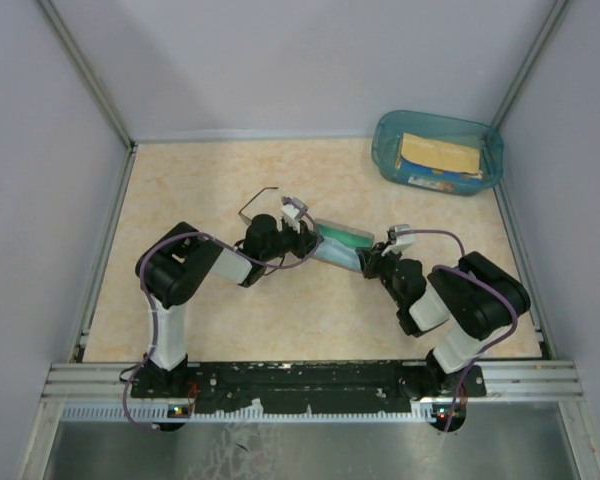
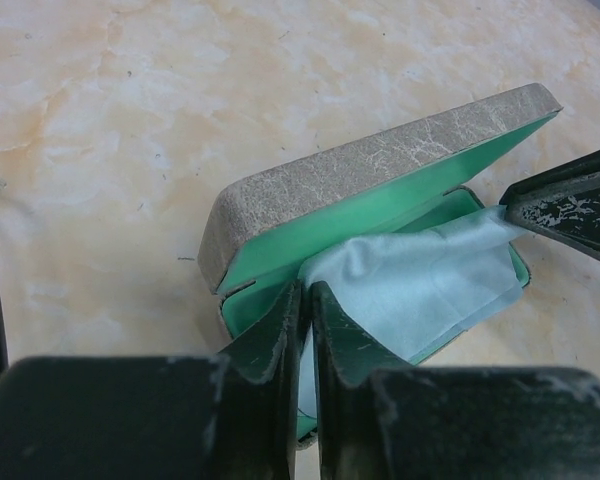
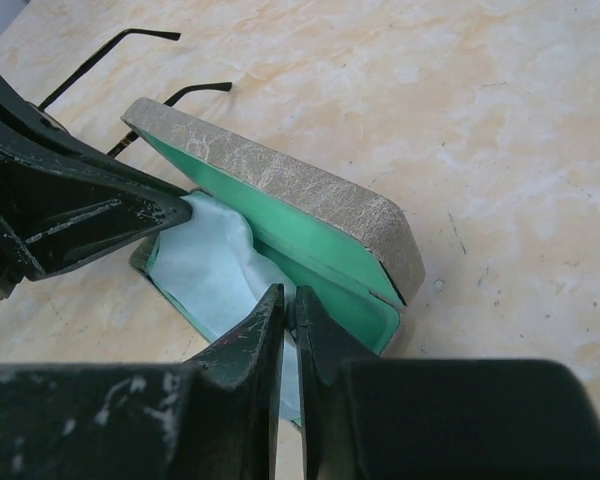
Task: Organize the sunglasses
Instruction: Place the glasses cleaning cloth in the sunglasses case.
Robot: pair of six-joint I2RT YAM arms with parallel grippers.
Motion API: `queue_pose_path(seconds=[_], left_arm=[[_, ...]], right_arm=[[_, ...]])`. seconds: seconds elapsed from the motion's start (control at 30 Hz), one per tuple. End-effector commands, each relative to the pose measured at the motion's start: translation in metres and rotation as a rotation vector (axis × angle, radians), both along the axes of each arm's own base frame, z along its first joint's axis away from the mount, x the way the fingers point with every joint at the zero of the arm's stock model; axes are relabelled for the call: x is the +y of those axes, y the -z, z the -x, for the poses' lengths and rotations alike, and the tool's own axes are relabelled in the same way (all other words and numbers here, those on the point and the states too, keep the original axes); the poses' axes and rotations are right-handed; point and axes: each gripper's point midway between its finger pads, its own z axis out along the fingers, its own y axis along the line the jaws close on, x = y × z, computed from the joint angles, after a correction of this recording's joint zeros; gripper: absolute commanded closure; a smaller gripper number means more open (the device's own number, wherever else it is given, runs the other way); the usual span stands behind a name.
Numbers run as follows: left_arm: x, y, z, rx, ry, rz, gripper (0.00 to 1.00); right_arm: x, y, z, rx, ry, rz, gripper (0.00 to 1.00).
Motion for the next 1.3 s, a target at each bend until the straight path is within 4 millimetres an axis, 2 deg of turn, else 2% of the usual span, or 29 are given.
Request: queue_pose_path(seconds=[0.0, 0.27, 0.47, 0.63, 0.77, 0.93, 1.1, 1.2, 1.27], left_arm=[[-0.003, -0.006, -0.003, -0.012, 0.013, 0.012, 0.85], [-0.002, -0.01, -0.004, -0.019, 0.007, 0.013, 0.76], [0.001, -0.014, -0.004, -0.024, -0.008, 0.015, 0.72], [0.011, -0.021, -0.003, -0.032, -0.056, 0.018, 0.63], [0.021, -0.032, -0.001, -0.043, -0.101, 0.027, 0.56], [0.031, -0.043, 0.002, -0.042, -0.138, 0.034, 0.48], [0.04, -0.047, 0.007, -0.032, -0.172, 0.044, 0.43], [0.047, -0.052, 0.011, -0.027, -0.197, 0.053, 0.36], [0.052, -0.058, 0.015, -0.03, -0.213, 0.068, 0.21]], right_arm=[[-0.002, -0.022, -0.015, -0.07, 0.036, -0.029, 0.9], [-0.004, -0.024, -0.015, -0.074, 0.046, -0.031, 0.89], [-0.008, -0.027, -0.014, -0.082, 0.058, -0.03, 0.8], [-0.011, -0.034, -0.012, -0.091, 0.066, -0.03, 0.74], [-0.011, -0.045, -0.009, -0.113, 0.059, -0.042, 0.73], [-0.008, -0.045, -0.004, -0.096, 0.036, -0.039, 0.73], [-0.005, -0.046, 0.002, -0.082, 0.008, -0.042, 0.7], [-0.004, -0.048, 0.006, -0.073, -0.008, -0.04, 0.64], [-0.003, -0.049, 0.009, -0.056, -0.017, -0.04, 0.5]])
